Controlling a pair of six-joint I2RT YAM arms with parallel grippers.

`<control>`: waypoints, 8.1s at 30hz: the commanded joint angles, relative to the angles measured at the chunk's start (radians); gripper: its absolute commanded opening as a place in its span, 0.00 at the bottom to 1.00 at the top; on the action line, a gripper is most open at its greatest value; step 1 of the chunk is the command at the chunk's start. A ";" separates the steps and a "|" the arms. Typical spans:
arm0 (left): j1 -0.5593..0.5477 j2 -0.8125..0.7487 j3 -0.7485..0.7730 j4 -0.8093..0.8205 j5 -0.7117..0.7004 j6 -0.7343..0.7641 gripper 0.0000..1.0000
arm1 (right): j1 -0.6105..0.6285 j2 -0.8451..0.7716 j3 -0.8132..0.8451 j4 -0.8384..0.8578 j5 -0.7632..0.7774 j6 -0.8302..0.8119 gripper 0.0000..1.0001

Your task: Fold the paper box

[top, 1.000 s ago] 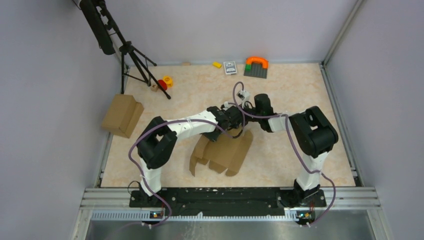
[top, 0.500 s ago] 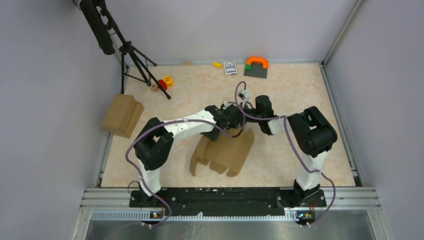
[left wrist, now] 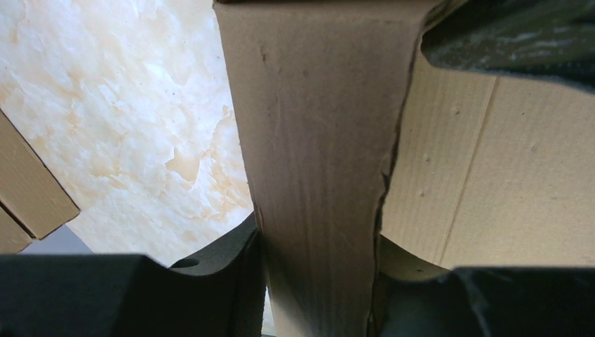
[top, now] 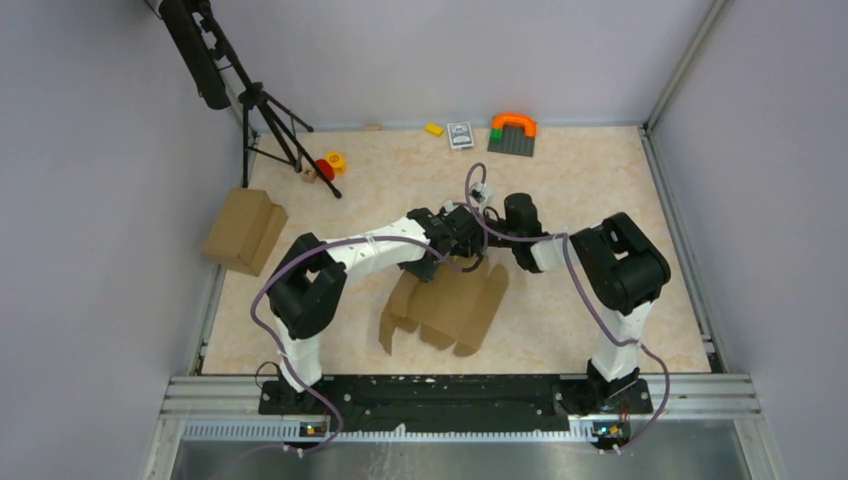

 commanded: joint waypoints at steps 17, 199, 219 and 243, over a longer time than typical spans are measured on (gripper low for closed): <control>-0.031 -0.029 0.052 0.158 0.194 0.082 0.63 | 0.142 -0.117 -0.016 -0.020 0.212 -0.093 0.00; 0.143 -0.400 -0.557 0.576 0.420 -0.310 0.31 | 0.301 -0.930 0.126 -1.626 0.920 0.450 0.75; 0.110 -0.407 -0.552 0.616 0.507 -0.284 0.34 | 0.301 -0.903 -0.105 -1.171 0.663 0.470 0.63; 0.080 -0.455 -0.613 0.692 0.604 -0.311 0.47 | 0.232 -0.596 0.132 -1.174 0.589 0.098 0.71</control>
